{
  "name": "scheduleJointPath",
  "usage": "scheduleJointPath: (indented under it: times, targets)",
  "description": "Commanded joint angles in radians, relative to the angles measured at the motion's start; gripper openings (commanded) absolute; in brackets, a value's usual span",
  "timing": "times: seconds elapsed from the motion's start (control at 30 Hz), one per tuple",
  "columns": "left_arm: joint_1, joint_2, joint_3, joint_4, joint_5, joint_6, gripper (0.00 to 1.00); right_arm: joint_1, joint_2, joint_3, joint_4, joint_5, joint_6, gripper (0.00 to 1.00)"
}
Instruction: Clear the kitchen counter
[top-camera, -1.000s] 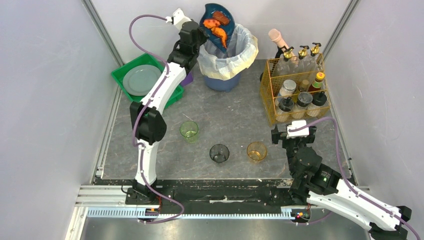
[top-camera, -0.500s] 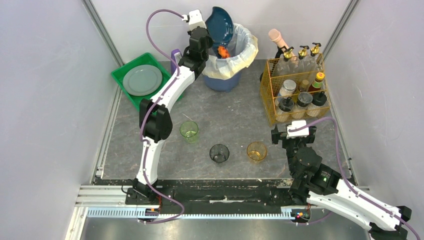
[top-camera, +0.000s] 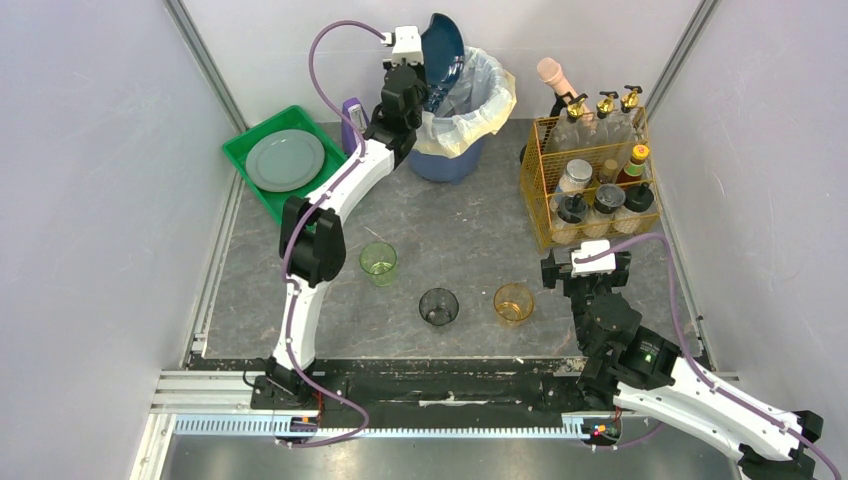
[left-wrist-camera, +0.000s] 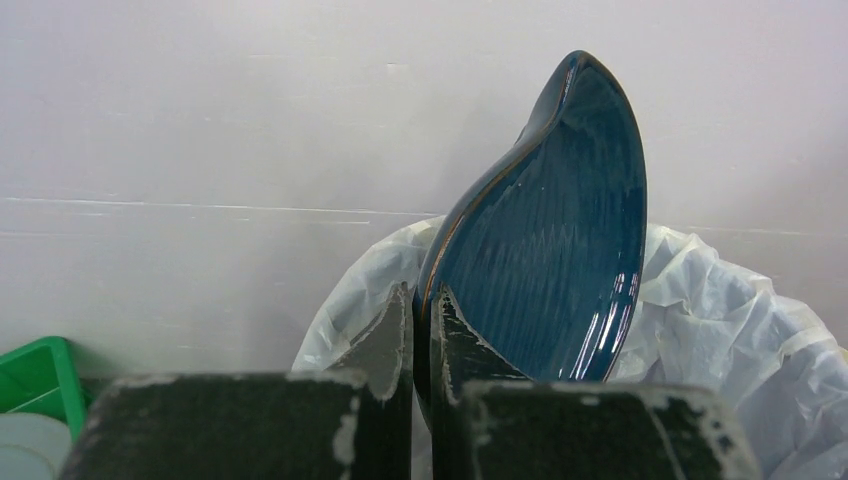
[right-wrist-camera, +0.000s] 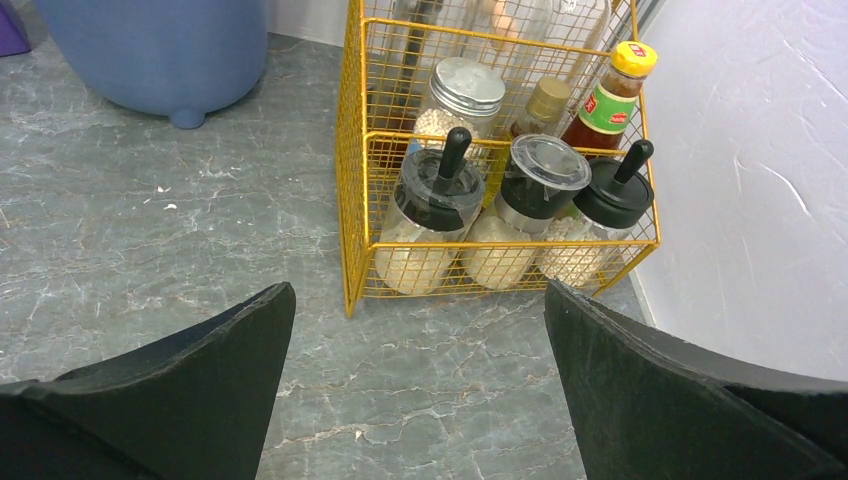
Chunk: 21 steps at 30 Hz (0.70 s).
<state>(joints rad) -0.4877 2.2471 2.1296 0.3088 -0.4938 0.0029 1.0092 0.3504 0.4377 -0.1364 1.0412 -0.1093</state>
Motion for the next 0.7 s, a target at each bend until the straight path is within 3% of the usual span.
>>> scheduleJointPath:
  times: [0.0, 0.27, 0.53, 0.67]
  targets:
    - [-0.011, -0.184, 0.009, 0.256, -0.031, 0.048, 0.02, 0.003, 0.006, -0.002, 0.037, 0.014, -0.008, 0.98]
    - [0.021, -0.341, -0.089, 0.228, -0.078, -0.049, 0.02, 0.004, 0.011, -0.001, 0.034, 0.003, -0.003, 0.98]
    - [0.177, -0.561, -0.210, -0.015, -0.047, -0.371, 0.02, 0.004, 0.024, 0.003, 0.030, -0.002, 0.002, 0.98]
    - [0.324, -0.687, -0.343, -0.124, 0.056, -0.597, 0.02, 0.003, 0.026, 0.004, 0.024, -0.001, 0.005, 0.98]
